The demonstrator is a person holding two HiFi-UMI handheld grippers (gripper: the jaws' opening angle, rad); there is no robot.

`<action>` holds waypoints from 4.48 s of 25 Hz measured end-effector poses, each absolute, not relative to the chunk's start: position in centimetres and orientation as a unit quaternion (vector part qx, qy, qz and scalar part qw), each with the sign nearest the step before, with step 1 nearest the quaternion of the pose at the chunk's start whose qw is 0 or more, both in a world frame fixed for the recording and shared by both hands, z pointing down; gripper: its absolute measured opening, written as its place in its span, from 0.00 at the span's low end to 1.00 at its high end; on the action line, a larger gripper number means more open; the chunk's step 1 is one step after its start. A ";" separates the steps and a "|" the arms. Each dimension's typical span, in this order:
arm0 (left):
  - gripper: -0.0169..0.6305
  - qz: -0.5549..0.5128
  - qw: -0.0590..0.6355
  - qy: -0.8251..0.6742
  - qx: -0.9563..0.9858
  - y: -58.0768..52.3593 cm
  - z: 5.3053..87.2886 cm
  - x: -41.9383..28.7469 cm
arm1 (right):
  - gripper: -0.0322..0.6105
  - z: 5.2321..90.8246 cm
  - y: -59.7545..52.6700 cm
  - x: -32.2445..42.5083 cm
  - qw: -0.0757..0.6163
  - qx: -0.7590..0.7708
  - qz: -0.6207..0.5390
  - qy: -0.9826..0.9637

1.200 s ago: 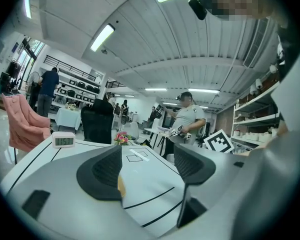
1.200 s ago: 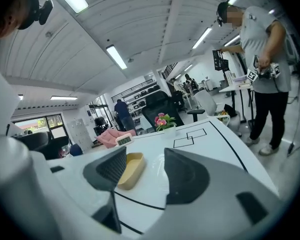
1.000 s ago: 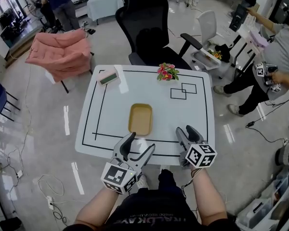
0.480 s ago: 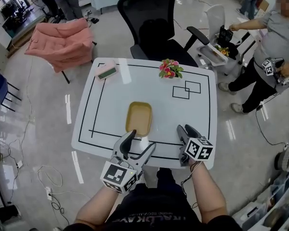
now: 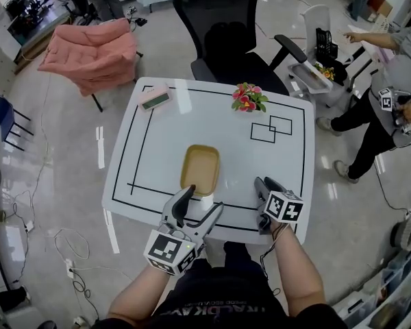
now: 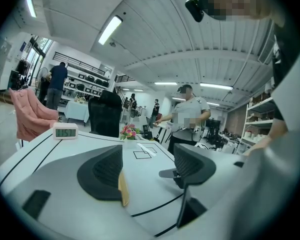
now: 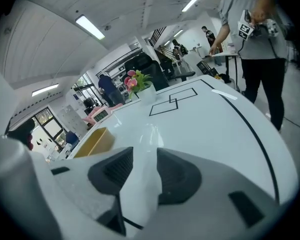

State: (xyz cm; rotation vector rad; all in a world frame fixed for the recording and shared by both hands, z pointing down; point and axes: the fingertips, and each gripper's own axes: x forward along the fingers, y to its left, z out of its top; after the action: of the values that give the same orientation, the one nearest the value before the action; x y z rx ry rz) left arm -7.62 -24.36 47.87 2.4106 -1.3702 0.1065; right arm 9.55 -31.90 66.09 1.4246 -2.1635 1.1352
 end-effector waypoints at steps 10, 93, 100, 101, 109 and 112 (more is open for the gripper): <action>0.52 0.039 0.184 -0.492 0.850 -25.4 48.1 -8.2 | 0.21 68.7 -32.1 9.3 0.208 0.498 0.420 -0.730; 0.03 -0.004 0.116 -0.447 0.887 -11.2 40.5 -8.7 | 0.05 36.8 -13.4 6.8 -0.014 0.529 0.095 -0.843; 0.03 0.011 0.119 -0.472 0.874 -7.0 40.9 -3.8 | 0.05 38.6 -9.5 11.1 -0.006 0.503 0.112 -0.857; 0.03 0.013 0.119 -0.475 0.872 -6.2 40.9 -3.1 | 0.05 38.7 -8.9 11.6 -0.004 0.499 0.112 -0.859; 0.03 0.025 0.111 -0.503 0.857 -0.2 41.4 0.8 | 0.05 39.9 -4.4 14.6 -0.008 0.465 0.118 -0.877; 0.03 0.025 0.108 -0.515 0.850 2.2 41.3 1.7 | 0.05 39.9 -2.5 15.4 -0.011 0.453 0.115 -0.884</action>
State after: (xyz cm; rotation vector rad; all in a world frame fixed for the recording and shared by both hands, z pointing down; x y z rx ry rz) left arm 1.70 2.19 41.34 2.5011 -1.5171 0.0728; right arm 15.37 -2.49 39.86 1.4333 -2.7964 0.3638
